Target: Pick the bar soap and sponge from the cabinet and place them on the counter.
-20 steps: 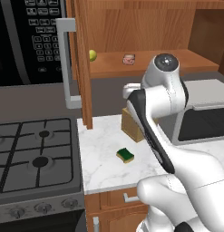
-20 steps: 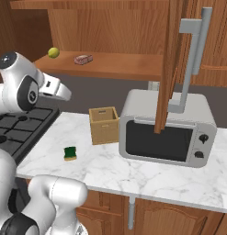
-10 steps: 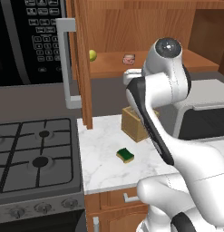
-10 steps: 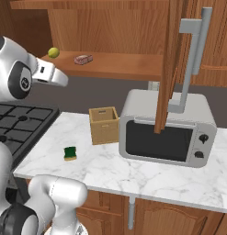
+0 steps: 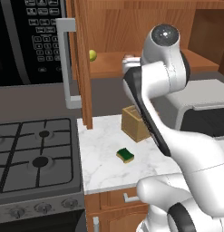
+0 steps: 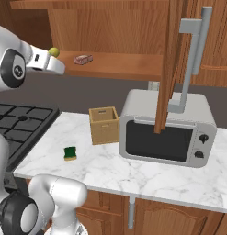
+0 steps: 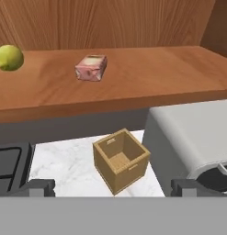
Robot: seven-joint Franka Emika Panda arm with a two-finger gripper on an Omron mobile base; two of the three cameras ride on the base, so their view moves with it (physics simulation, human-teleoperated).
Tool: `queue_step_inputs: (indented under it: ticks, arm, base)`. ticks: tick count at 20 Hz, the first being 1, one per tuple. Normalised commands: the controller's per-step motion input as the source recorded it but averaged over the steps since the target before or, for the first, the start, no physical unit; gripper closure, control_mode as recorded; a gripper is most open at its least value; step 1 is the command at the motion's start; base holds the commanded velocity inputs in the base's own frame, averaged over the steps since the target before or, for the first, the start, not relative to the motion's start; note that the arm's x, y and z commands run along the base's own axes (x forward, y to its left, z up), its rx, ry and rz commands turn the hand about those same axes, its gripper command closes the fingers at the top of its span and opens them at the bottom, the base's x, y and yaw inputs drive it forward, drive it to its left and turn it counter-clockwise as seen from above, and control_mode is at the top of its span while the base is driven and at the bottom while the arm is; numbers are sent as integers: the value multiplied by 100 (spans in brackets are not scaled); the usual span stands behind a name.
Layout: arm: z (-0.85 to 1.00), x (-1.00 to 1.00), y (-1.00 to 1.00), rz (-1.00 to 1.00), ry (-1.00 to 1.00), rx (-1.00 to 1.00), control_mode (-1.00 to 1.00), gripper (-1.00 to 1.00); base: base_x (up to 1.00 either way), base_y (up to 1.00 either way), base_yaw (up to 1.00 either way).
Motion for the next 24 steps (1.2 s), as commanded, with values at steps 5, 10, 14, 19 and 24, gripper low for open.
queue_step_inputs:
  ticks: [5,10,14,19,24]
  arm:
    - [24,22,1,-1,0,-10,-100,-100]
    - [5,34,-1,0,0,-4,-100,-100]
    - [0,39,-6,0,0,0,-100,-100]
    - [0,58,-4,-4,0,0,-100,-100]
    - [-5,48,0,-9,-1,0,-100,-100]
  base:
    - [0,0,0]
    - [0,0,0]
    - [0,0,0]
    - [0,0,0]
    - [0,0,0]
